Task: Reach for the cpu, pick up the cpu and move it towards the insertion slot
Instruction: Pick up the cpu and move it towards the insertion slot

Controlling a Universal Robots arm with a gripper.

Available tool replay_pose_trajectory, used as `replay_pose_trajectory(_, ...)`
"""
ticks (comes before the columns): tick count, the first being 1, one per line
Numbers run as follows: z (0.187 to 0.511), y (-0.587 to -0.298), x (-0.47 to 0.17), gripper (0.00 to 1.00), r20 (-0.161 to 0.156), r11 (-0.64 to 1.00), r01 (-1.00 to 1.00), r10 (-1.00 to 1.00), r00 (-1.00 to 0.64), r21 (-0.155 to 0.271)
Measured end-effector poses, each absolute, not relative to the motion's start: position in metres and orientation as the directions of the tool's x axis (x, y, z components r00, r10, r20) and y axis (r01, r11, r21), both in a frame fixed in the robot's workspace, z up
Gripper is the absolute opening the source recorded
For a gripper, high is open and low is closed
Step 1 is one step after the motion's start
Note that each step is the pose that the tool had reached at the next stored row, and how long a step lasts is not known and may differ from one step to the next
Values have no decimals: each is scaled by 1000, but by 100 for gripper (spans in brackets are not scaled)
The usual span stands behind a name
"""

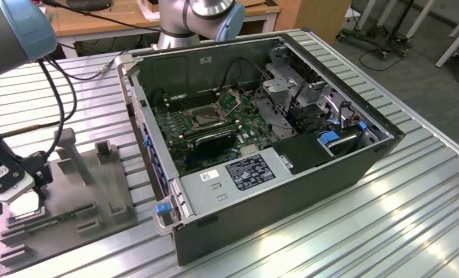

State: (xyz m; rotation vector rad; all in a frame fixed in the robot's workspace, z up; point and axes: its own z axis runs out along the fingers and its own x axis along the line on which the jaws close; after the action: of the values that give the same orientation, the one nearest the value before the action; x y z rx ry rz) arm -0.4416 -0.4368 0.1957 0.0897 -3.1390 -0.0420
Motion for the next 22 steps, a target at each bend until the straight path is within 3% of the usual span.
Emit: replay_pose_trajectory(22, 179, -433, -441, 71, 1, 1000, -16, -16, -1000, 20)
